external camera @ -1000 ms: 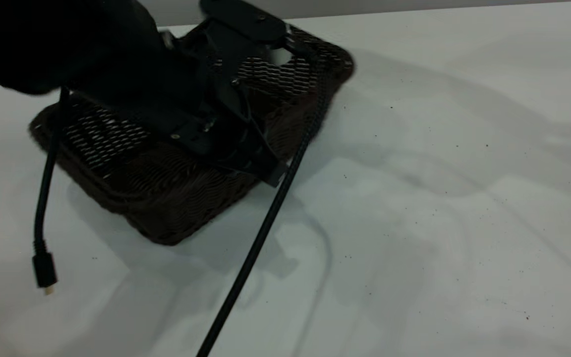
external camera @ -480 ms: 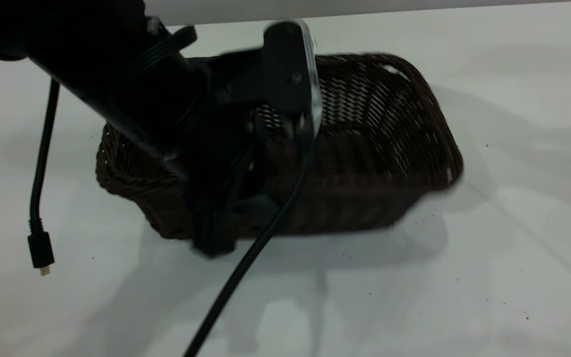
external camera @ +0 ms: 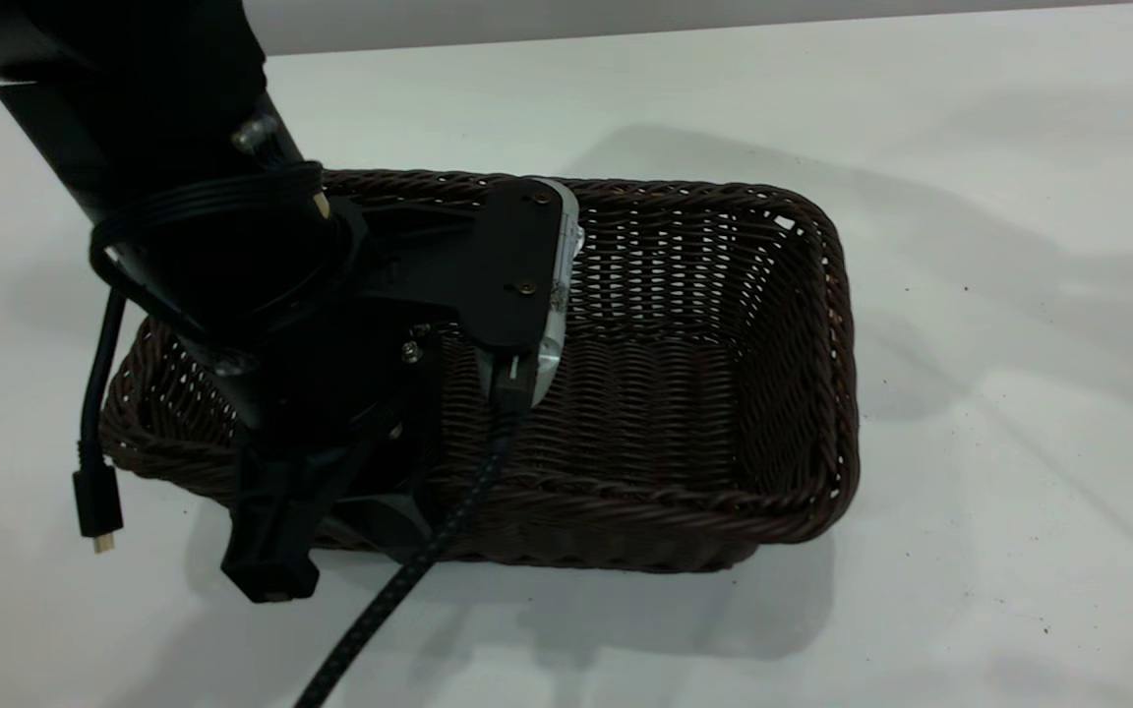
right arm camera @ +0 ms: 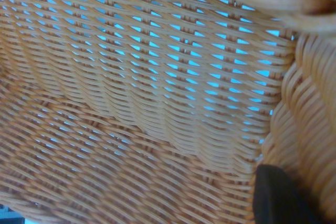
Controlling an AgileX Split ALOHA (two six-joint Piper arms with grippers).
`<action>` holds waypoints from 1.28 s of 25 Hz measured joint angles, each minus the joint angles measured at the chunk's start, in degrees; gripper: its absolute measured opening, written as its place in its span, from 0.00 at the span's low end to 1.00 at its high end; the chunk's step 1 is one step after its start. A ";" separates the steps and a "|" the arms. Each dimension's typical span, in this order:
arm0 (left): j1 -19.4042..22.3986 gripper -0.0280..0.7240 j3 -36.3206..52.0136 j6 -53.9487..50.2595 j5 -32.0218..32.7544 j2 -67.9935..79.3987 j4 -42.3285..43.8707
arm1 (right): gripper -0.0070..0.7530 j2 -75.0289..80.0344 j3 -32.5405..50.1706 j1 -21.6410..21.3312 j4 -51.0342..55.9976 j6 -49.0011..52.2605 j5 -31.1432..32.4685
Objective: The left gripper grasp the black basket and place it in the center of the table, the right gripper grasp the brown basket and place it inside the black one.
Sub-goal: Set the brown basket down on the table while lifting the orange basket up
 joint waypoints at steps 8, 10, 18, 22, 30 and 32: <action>0.00 0.18 0.00 -0.59 0.89 0.00 -0.95 | 0.15 0.00 0.00 0.00 0.11 0.06 0.00; 0.00 0.18 0.00 -0.59 1.08 0.00 -0.95 | 0.15 0.00 0.00 0.00 0.11 0.01 0.00; 0.00 0.43 0.15 -1.17 4.51 0.15 -3.11 | 0.15 0.00 0.00 0.00 0.33 0.13 -0.05; 0.00 0.67 0.04 -2.89 2.57 0.15 -6.64 | 0.15 0.00 0.00 0.00 0.35 0.21 0.81; 0.00 0.80 -0.53 -3.92 4.59 -5.60 -6.96 | 0.15 0.00 -0.82 0.00 0.14 0.58 1.23; 0.00 0.80 -0.53 -3.86 4.64 -9.21 -6.96 | 0.15 0.03 -2.01 0.00 -0.04 1.85 1.16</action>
